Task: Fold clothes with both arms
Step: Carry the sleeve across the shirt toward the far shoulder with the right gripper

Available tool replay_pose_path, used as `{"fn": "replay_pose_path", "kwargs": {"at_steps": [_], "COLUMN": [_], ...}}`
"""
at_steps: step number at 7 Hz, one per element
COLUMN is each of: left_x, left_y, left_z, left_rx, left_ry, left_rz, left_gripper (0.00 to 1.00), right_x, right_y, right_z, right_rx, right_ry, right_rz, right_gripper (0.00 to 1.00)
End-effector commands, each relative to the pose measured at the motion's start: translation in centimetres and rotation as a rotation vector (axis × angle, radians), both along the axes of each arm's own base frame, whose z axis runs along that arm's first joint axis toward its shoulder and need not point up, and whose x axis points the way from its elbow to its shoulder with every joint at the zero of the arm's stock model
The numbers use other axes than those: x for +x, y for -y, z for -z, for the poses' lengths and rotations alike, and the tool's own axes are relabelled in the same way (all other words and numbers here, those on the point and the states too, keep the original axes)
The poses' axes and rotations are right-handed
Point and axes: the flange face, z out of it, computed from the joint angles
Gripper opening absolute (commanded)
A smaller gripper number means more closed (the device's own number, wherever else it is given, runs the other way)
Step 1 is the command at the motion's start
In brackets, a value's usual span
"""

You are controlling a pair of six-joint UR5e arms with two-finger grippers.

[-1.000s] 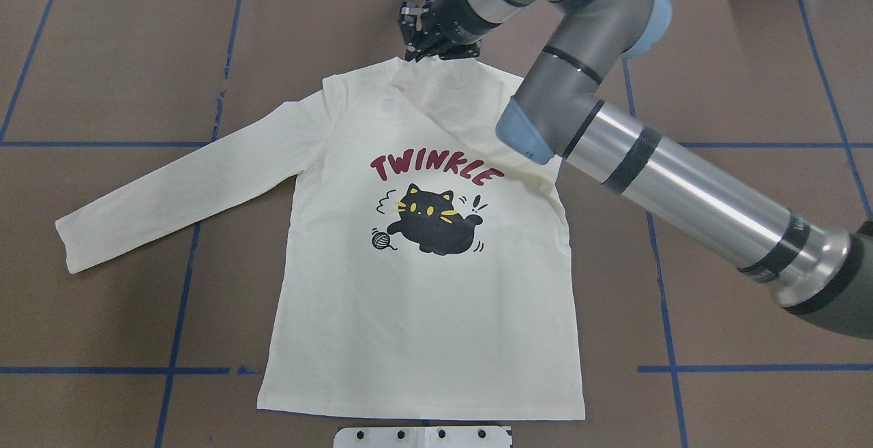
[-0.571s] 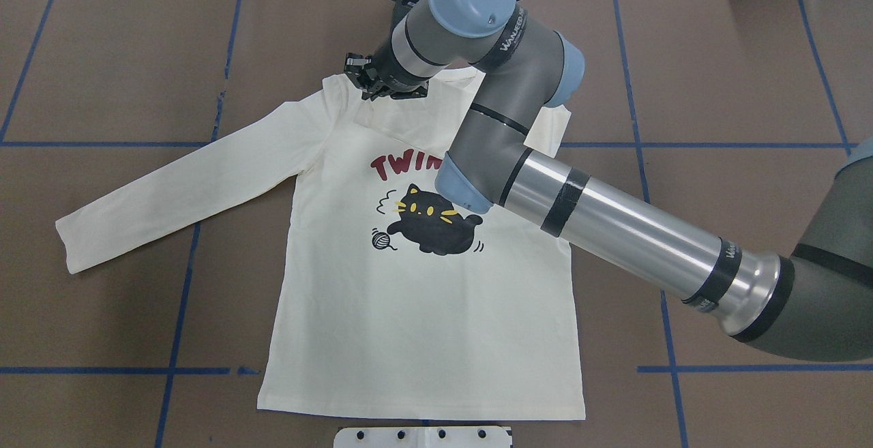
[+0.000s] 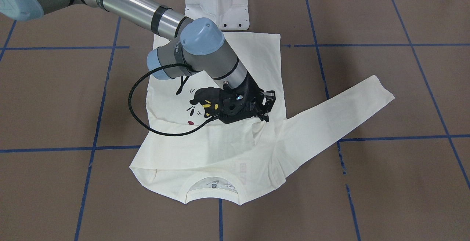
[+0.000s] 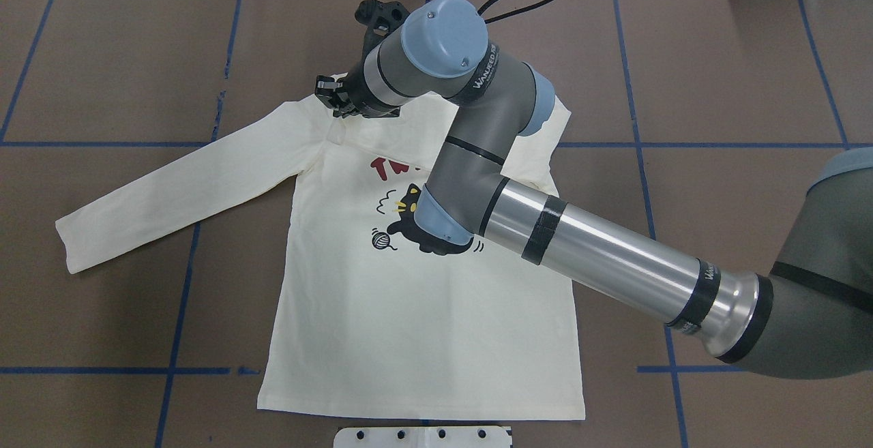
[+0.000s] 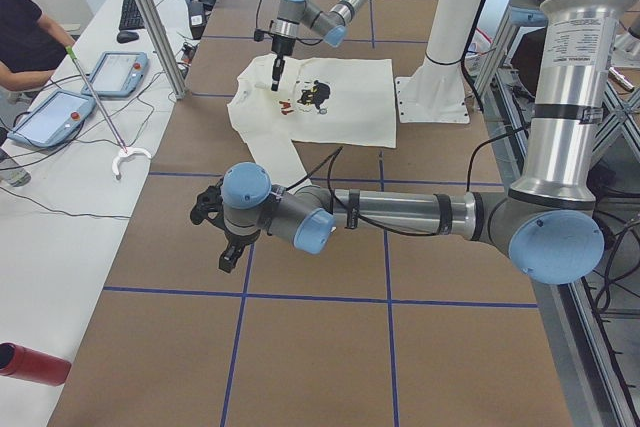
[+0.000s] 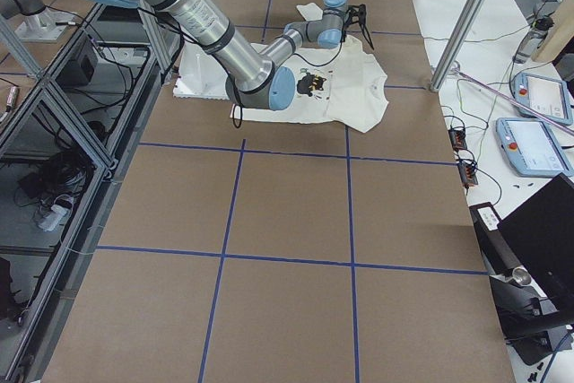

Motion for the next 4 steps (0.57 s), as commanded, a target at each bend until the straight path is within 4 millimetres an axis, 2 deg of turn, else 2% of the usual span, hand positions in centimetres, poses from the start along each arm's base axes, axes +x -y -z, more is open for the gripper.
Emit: {"fn": "replay_pose_path", "kwargs": {"at_steps": [1, 2, 3, 4], "left_x": [0.0, 0.0, 0.0, 0.0], "left_y": [0.0, 0.0, 0.0, 0.0], "left_z": [-0.1, -0.1, -0.3, -1.0], "left_rx": [-0.003, -0.001, -0.004, -0.007], "left_ry": [0.000, 0.000, 0.001, 0.002], "left_rz": [0.000, -0.002, -0.002, -0.001], "left_gripper": [1.00, 1.00, 1.00, 1.00], "right_x": [-0.4, -1.3, -2.7, -3.5], "right_y": [-0.5, -1.8, -3.6, -4.7], "right_z": [0.3, 3.7, 6.3, 7.2], "right_rx": [0.009, 0.046, 0.076, 0.088], "right_ry": [0.004, 0.034, 0.055, 0.064], "right_rz": [0.002, -0.021, -0.051, -0.065], "right_gripper": [0.00, 0.97, 1.00, 1.00]}}
